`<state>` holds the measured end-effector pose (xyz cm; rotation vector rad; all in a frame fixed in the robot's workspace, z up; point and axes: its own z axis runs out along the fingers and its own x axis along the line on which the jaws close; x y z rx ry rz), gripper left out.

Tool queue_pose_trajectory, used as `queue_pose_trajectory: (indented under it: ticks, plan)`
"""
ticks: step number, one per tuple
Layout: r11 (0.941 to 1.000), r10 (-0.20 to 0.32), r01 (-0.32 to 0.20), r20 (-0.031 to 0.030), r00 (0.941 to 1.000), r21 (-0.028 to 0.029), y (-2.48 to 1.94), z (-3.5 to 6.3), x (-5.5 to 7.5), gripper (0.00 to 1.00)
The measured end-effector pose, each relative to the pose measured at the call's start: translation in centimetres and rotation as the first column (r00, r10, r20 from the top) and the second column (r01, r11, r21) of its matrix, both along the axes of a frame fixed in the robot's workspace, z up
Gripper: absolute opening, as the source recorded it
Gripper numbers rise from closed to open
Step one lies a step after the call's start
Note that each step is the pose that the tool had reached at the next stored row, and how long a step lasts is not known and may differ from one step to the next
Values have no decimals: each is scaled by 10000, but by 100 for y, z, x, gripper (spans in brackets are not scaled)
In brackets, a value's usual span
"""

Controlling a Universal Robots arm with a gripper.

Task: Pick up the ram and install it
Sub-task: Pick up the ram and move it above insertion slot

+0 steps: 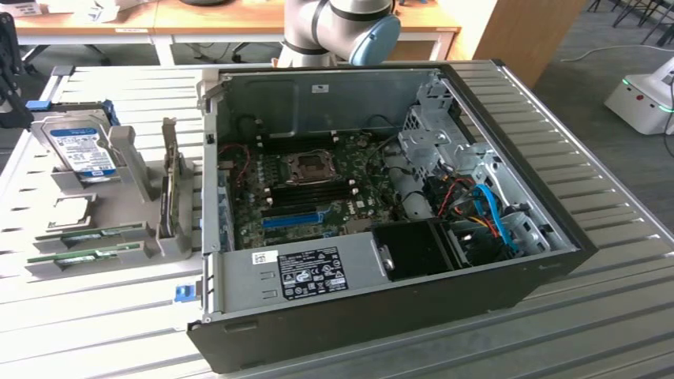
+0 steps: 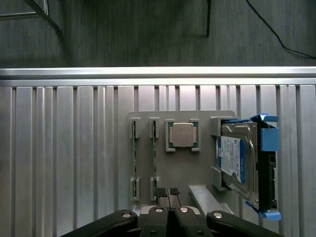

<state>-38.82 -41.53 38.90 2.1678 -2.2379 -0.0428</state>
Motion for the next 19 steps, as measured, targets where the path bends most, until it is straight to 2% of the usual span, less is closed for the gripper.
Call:
queue_pose_trajectory:
  ticks: [7,15,19]
  plan:
    - [10000,14,-14,5,10000,0,0,-1,0,11]
    - [10000,14,-14,9,10000,1,0,-124,0,11]
    - [10000,14,-14,8,10000,0,0,-129,0,11]
